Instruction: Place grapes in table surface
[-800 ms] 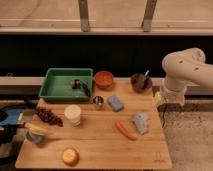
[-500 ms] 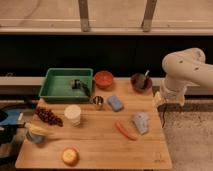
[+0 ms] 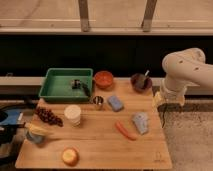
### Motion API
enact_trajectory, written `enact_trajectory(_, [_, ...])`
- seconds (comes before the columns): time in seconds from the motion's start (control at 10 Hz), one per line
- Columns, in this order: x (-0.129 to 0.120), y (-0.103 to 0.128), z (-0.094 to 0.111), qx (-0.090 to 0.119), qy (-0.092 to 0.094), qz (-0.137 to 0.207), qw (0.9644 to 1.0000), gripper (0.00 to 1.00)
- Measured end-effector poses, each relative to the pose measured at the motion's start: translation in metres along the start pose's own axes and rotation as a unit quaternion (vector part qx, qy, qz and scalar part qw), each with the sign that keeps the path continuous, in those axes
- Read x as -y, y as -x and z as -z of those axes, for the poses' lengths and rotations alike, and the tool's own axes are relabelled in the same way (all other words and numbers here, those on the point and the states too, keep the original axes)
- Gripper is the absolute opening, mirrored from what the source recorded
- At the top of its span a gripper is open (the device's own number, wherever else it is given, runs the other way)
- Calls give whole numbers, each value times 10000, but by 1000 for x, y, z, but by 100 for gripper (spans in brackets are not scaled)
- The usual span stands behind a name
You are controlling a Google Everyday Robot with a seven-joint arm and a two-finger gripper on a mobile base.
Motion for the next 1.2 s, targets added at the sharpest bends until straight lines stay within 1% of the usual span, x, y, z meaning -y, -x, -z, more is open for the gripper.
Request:
enact_trajectory(0.9, [-1,-1,1,10,9,28,10000,80])
enact_trajectory(1.0, [-4,0,2,77,35,76,9999,80])
enact_trajectory(1.1, [-12,4,3,149,54,168,9997,80])
enact_trajectory(1.2, [-28,10,4,214,113,305,9992,80])
